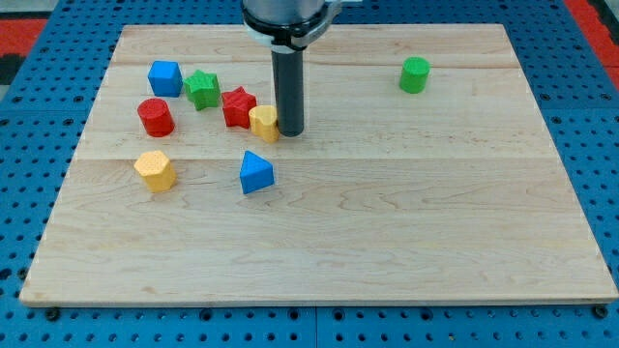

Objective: Move the green circle towards the red star

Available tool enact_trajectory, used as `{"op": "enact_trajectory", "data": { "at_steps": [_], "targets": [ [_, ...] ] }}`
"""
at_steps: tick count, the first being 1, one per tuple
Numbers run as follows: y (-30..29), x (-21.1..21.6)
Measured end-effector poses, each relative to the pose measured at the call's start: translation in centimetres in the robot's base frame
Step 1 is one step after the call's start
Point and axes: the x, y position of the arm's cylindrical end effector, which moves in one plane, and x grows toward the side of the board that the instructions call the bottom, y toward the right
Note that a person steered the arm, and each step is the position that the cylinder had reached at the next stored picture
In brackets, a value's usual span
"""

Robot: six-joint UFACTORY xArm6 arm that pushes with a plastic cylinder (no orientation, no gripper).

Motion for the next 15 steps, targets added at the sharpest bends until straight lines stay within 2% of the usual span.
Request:
{"op": "enact_trajectory", "data": {
  "at_steps": [1, 2, 3, 4, 7, 9, 10, 12, 13, 15],
  "targets": [
    [2.4, 0.1],
    [13.7, -0.2],
    [24.4, -3.7],
    [26.6, -4.9],
    [26.7, -5.0],
    [20.0, -9.3],
    [17.1, -9.4],
    [6.1, -10.3],
    [5.1, -10.3],
    [6.7, -10.3]
  ]
}}
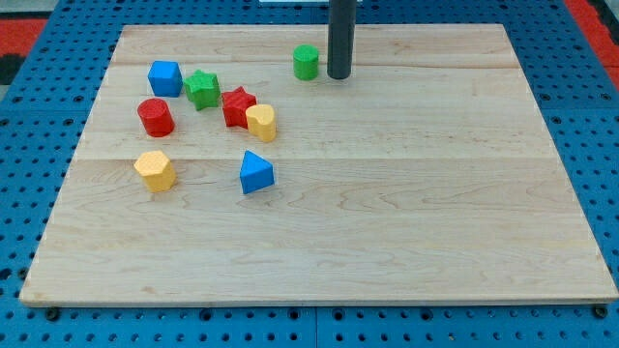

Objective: Move the green circle towards the red star

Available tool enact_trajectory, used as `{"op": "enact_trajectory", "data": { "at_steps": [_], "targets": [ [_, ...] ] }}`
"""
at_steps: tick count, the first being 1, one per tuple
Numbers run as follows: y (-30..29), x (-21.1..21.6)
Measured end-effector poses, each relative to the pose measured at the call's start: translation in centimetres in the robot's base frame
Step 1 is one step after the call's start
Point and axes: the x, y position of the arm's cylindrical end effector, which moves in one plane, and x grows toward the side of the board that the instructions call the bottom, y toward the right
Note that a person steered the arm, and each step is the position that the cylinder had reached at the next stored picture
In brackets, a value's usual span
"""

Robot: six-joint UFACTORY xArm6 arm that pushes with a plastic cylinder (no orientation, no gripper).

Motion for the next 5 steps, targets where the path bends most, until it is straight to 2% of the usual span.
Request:
{"op": "enact_trajectory", "data": {
  "at_steps": [1, 3, 4, 5],
  "targets": [
    [3.1, 0.0],
    [5.6, -0.2],
    [6.3, -2.4],
    [1.1, -5.1]
  ]
}}
